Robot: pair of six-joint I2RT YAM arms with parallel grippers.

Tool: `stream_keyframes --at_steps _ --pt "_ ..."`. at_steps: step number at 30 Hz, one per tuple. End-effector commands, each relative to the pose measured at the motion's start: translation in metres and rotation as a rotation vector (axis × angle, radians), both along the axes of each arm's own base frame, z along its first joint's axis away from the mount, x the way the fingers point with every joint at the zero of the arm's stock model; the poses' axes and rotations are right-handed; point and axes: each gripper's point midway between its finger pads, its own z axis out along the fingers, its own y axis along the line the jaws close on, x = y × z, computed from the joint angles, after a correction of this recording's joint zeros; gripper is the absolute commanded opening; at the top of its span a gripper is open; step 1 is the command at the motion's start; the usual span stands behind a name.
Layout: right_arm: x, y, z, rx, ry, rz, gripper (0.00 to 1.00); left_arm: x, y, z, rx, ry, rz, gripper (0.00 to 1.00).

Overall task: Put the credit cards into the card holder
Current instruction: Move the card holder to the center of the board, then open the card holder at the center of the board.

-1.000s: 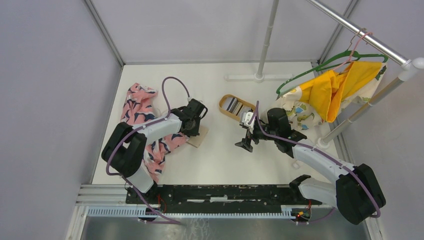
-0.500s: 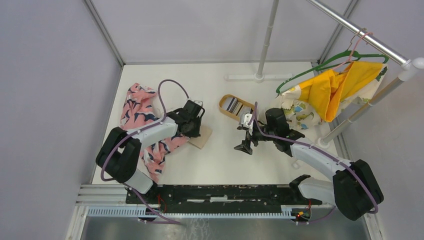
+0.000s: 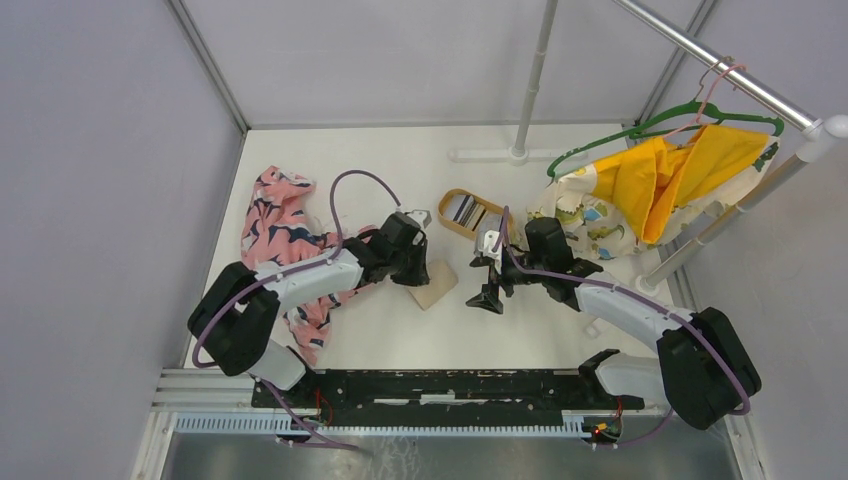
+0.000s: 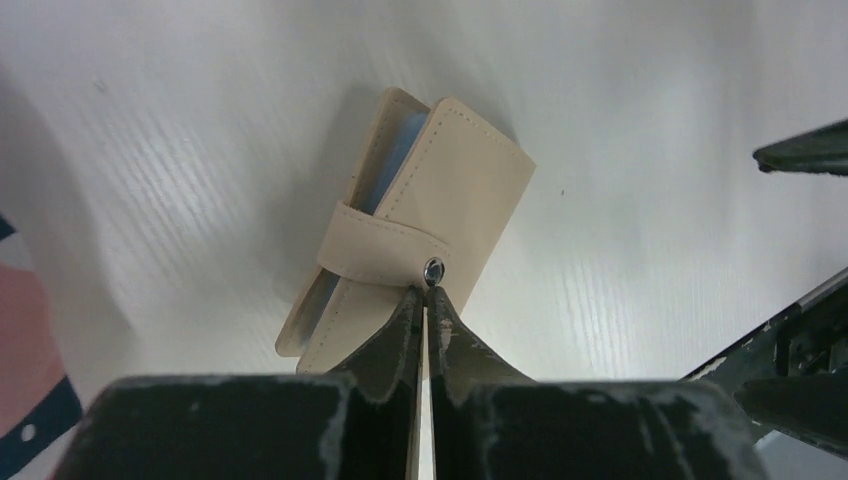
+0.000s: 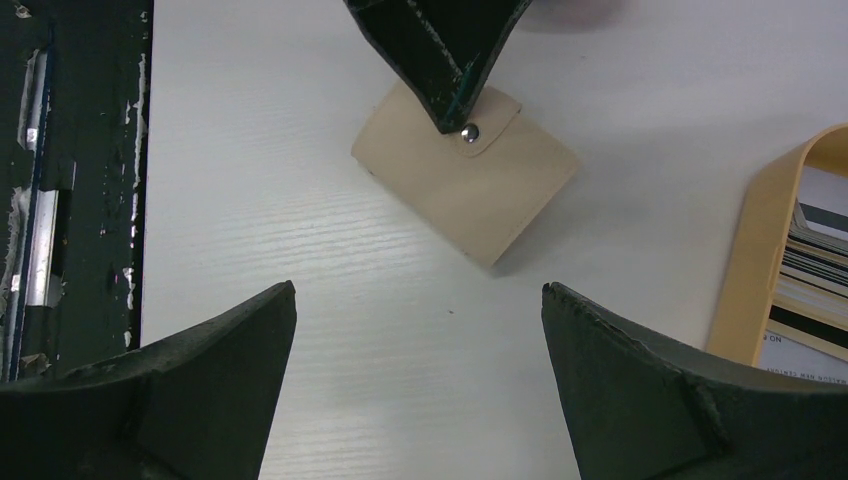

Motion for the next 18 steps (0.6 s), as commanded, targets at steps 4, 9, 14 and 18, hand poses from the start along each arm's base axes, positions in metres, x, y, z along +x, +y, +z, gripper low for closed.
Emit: stream_keyframes --at_steps 4,9,14,18 --pt "0.001 0.007 0.01 0.03 -0.046 0.049 0.98 0.014 -0.006 0.038 -0.014 -0.167 0.011 0.3" --pt "-0.001 0.007 0.008 0.024 -0.045 0.069 0.98 0.02 0.018 0.053 0.064 -0.253 0.04 0.42" --pt "-0.002 0.007 0.007 0.021 -0.045 0.076 0.98 0.024 0.019 0.038 0.133 -0.287 -0.067 0.41" --pt "-0.002 0.007 0.006 0.016 -0.051 0.077 0.98 0.035 0.021 0.015 0.227 -0.284 -0.105 0.42"
